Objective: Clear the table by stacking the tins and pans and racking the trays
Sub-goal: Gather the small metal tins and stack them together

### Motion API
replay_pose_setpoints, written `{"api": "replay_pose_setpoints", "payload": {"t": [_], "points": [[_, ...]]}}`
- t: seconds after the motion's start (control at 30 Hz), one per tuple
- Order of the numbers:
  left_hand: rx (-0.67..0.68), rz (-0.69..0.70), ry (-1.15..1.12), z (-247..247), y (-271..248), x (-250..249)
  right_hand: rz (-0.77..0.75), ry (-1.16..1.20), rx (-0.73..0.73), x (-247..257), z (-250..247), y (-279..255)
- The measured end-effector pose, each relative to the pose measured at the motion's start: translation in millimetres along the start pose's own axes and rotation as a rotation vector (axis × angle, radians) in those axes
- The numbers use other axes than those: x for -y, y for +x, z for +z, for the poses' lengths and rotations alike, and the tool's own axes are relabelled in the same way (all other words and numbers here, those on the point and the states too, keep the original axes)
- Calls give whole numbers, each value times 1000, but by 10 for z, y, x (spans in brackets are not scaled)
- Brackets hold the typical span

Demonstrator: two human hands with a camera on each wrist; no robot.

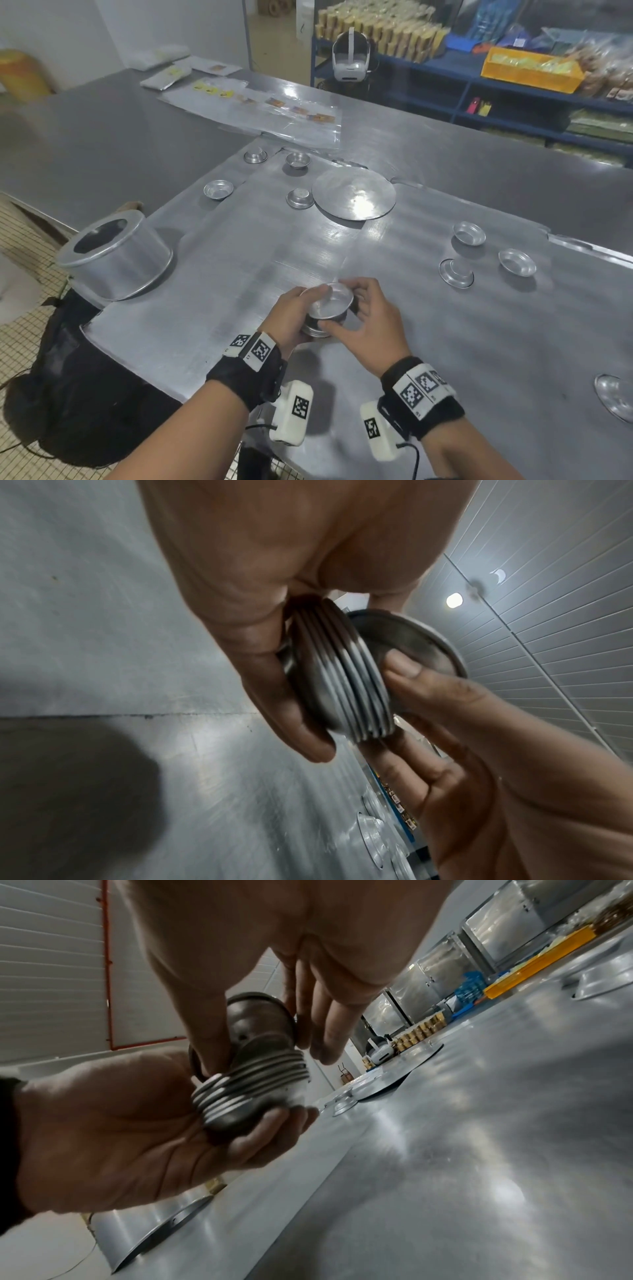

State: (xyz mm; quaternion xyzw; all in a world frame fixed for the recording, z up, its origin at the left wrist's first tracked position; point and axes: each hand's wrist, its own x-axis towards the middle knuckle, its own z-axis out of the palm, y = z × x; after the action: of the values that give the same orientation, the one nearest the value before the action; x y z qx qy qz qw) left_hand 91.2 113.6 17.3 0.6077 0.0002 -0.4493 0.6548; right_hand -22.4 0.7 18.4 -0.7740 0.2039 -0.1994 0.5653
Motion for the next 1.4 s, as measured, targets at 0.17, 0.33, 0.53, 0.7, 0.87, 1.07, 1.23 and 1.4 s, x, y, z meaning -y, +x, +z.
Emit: {"api": "replay_pose_setpoints", "payload": {"t": [0.17,0.33,0.53,0.7,0.87,1.07,1.23,1.4], "points": [[-13,15,65,-67,-53,3,35,22,101,-11,91,-10],[-39,34,82,-248,-41,-10,90,21,253,9,139,96],[-143,56,50,-515,13,-70,141,-27,430,105,278,389],[-216,79,-15,-828,28,-185,151,-96,566,180,507,830],[-324,116,-53,-1204,88,-332,52,-368,563,215,902,1408],[-435,160,74,-1666,316,-443,13,-572,539,271,1490,2182],[-472,151,47,-1862,458,-534,-51,-716,499,288,1977,2841],[-474,142,1,-1974,678,-549,-72,-844,456,271,2402,3398]]}}
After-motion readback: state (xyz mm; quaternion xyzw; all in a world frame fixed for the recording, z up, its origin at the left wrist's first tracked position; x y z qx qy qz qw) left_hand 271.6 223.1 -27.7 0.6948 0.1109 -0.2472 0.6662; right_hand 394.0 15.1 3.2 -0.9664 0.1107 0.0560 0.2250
